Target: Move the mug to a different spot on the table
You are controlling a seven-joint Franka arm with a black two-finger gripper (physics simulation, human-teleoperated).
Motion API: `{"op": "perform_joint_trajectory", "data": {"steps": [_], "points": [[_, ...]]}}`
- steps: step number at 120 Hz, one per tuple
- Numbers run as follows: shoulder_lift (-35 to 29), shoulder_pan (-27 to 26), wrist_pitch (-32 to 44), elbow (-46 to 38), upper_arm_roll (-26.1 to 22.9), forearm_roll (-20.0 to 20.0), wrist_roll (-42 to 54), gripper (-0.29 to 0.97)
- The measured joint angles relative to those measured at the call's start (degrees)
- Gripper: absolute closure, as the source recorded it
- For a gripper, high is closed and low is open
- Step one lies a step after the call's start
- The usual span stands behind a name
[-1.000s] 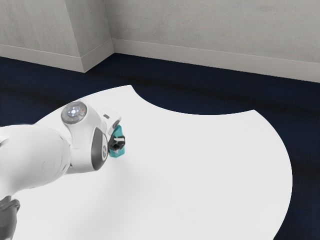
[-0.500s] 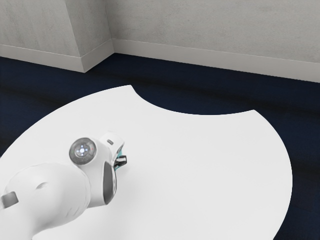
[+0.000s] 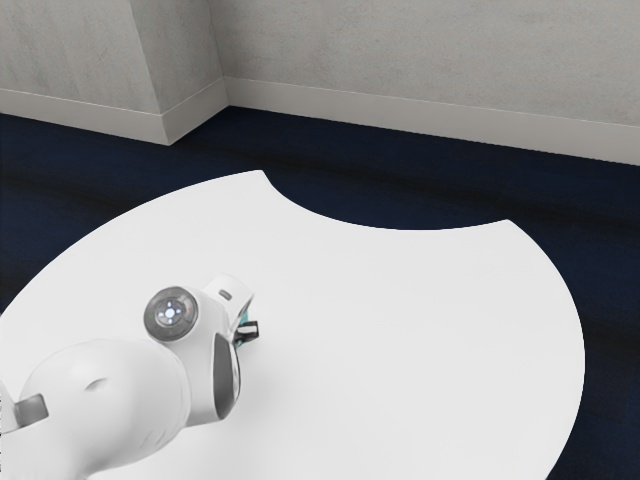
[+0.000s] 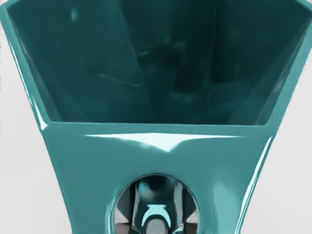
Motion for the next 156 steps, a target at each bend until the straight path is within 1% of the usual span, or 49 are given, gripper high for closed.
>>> {"op": "perform_joint_trajectory", "data": {"steps": [8,14,19,29,37,48,61,86,122,140,156], "points": [[0.0,0.3,0.0,0.1,-0.5,0.0,0.1,0.64],[0.0,0.4,-0.1,0.1,-0.6,0.0,0.1,0.6],[0.0,0.7,-0.2,0.2,-0.7,0.0,0.2,0.54],[0.0,1.8,-0.7,0.6,-0.7,0.1,0.4,0.37],[0.0,2.1,-1.0,0.6,-0.7,0.2,0.7,0.27],[0.0,2.2,-1.3,0.7,-0.7,0.2,0.9,0.17],[0.0,2.2,-1.6,0.6,-0.7,0.2,1.2,0.1],[0.0,2.1,-2.0,0.5,-0.7,0.1,1.7,0.04],[-0.1,0.1,-2.4,-0.6,-0.7,0.0,2.2,0.01],[0.1,-3.0,-2.5,-2.6,-0.7,-0.6,2.4,0.0],[0.2,-6.2,-3.1,-4.5,-0.7,-2.1,2.5,0.0]]}}
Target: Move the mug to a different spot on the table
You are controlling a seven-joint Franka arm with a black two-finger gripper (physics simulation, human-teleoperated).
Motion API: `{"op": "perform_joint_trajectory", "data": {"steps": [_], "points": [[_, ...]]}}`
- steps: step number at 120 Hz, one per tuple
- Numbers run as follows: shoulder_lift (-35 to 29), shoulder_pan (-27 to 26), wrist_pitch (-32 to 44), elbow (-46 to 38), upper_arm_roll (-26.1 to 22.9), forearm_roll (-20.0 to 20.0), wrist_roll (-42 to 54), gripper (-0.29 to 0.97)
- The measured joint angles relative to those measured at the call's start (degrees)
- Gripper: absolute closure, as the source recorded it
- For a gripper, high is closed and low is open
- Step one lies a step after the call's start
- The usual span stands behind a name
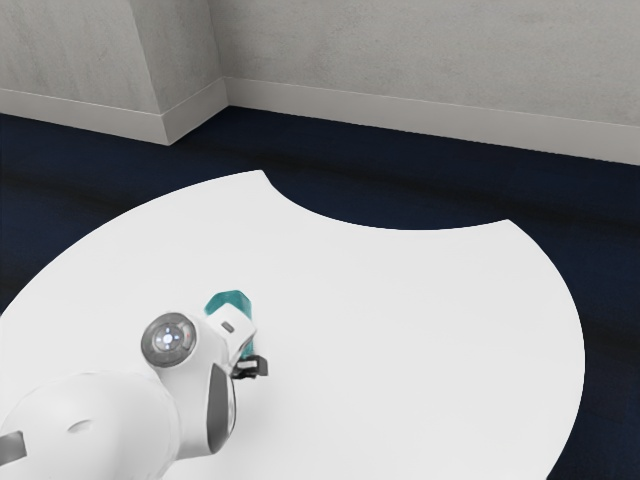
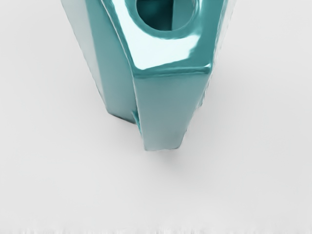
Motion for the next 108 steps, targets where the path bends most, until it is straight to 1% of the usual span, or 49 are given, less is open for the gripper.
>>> {"op": "perform_joint_trajectory", "data": {"steps": [8,19,28,38,46,50,56,66,70,80,86,94,101,108], "points": [[0.1,-2.2,-2.1,-0.2,1.0,-0.4,0.1,0.0],[0.1,-7.6,-7.7,-0.2,7.6,-0.6,0.5,0.0],[0.1,-9.4,-13.8,-0.1,12.4,-0.2,1.1,0.0],[0.1,-10.0,-21.2,0.3,17.8,1.8,1.7,0.0],[0.1,-10.2,-27.8,1.3,22.6,5.0,2.0,0.0],[0.1,-10.2,-31.3,2.6,25.1,7.6,2.2,0.0],[0.2,-10.2,-36.6,5.5,28.3,13.0,2.3,0.0],[0.4,-10.1,-44.2,9.5,31.1,20.9,2.6,0.0],[1.5,-10.0,-46.9,11.2,32.5,23.9,2.7,0.0],[8.8,-10.1,-52.1,16.2,36.0,33.0,3.0,0.0],[14.5,-10.5,-54.4,19.8,38.0,39.4,3.1,0.0],[22.1,-14.4,-57.5,25.2,43.7,47.6,3.3,0.0],[26.3,-18.2,-59.9,30.2,49.0,53.0,3.5,0.0],[30.6,-21.9,-62.8,36.8,52.6,58.4,3.1,0.0]]}}
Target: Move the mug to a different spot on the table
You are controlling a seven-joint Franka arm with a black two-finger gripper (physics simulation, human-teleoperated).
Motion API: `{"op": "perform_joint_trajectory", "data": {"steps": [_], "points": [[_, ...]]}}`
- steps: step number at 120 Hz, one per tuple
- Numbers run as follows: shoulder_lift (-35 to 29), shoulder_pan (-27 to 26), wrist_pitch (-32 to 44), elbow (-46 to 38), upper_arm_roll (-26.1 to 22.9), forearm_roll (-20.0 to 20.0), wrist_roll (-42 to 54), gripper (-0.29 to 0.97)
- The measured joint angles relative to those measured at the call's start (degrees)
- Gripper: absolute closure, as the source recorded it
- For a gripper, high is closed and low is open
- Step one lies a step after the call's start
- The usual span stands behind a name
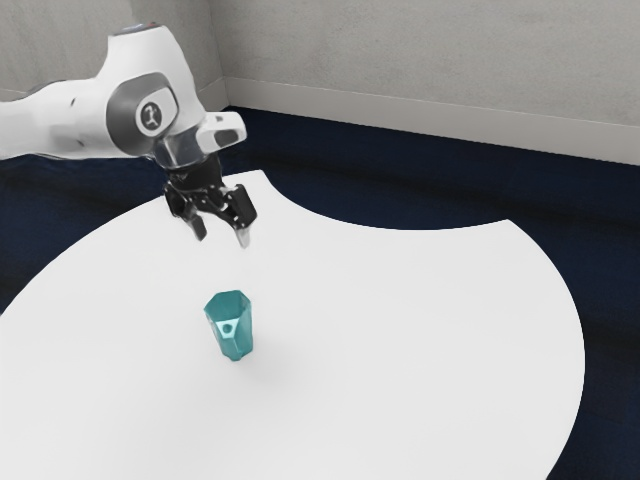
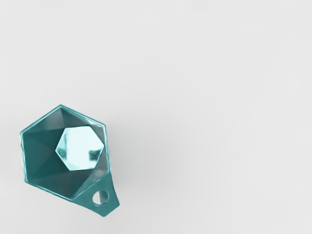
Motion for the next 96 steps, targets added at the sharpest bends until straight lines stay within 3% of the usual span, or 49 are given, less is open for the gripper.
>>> {"op": "perform_joint_trajectory", "data": {"steps": [10,18,30,44,48,53,59,63,67,71,77,96], "points": [[4.4,-1.5,-4.4,9.3,0.1,7.0,-1.6,0.0],[5.4,4.8,-7.8,15.7,-6.5,10.6,-3.1,0.0],[5.8,14.5,-12.6,23.0,-15.5,13.4,-5.0,0.0],[5.5,15.8,-16.3,25.5,-16.2,15.1,-6.9,0.0],[6.0,6.3,-17.2,25.7,-7.1,15.7,-7.4,0.0],[7.3,-16.1,-18.0,25.8,14.4,16.6,-8.0,0.0],[8.5,-37.2,-18.8,25.9,35.7,17.7,-8.7,0.0],[9.0,-49.7,-19.3,25.9,48.6,18.1,-9.2,0.0],[9.2,-58.2,-19.6,25.9,57.7,18.5,-9.7,0.0],[9.3,-62.5,-20.0,25.9,62.7,18.8,-10.1,0.0],[9.4,-64.9,-20.4,25.8,66.2,19.0,-10.6,0.0],[9.6,-64.0,-21.8,25.8,68.5,19.4,-12.1,0.0]]}}
